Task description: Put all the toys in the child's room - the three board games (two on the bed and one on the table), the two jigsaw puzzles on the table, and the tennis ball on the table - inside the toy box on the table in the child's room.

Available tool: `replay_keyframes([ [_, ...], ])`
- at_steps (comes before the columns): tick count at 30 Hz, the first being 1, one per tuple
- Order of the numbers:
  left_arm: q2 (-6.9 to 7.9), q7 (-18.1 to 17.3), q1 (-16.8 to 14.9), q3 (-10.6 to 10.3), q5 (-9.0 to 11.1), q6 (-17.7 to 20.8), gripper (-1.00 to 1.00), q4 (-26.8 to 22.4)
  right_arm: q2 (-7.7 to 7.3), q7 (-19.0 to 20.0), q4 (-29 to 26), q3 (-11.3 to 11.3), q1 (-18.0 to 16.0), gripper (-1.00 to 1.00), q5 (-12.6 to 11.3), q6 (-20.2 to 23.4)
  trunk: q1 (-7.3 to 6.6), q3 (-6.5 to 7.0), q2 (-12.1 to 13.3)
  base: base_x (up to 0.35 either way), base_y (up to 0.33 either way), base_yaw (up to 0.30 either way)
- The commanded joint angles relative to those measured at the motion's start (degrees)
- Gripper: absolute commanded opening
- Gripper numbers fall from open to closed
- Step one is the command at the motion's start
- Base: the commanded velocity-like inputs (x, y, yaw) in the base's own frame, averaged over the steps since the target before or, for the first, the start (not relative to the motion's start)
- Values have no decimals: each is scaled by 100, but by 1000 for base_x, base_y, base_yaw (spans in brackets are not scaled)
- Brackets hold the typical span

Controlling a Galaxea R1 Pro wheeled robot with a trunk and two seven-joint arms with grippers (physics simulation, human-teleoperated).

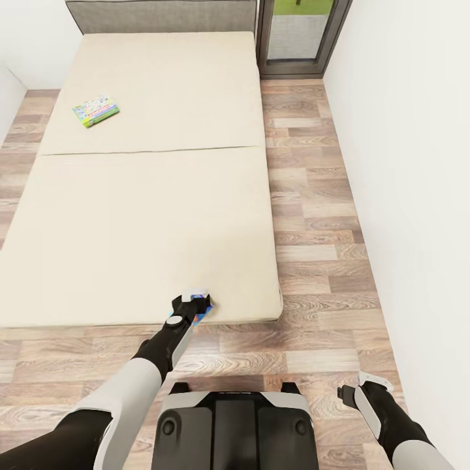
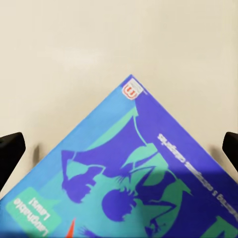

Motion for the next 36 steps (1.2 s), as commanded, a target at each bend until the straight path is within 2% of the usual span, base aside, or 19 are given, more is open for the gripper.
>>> replay_keyframes([
  [1,-2,25,-3,-5,-14,-17,100,6,-1,-40,-10,5,1,100,-61,19,2,-4,-6,0,0,0],
  [11,-2,28,-3,-5,-13,-18,100,6,-1,-40,-10,4,1,100,-61,19,2,-4,-6,-89,0,0],
  [27,-2,33,-3,-5,-12,-28,100,0,-1,-40,-10,5,1,100,-61,19,2,-4,-6,-8,0,0],
  [36,-2,58,-3,-5,-6,-212,100,-3,-1,-40,-10,5,1,100,-61,19,2,-4,-6,0,0,0],
])
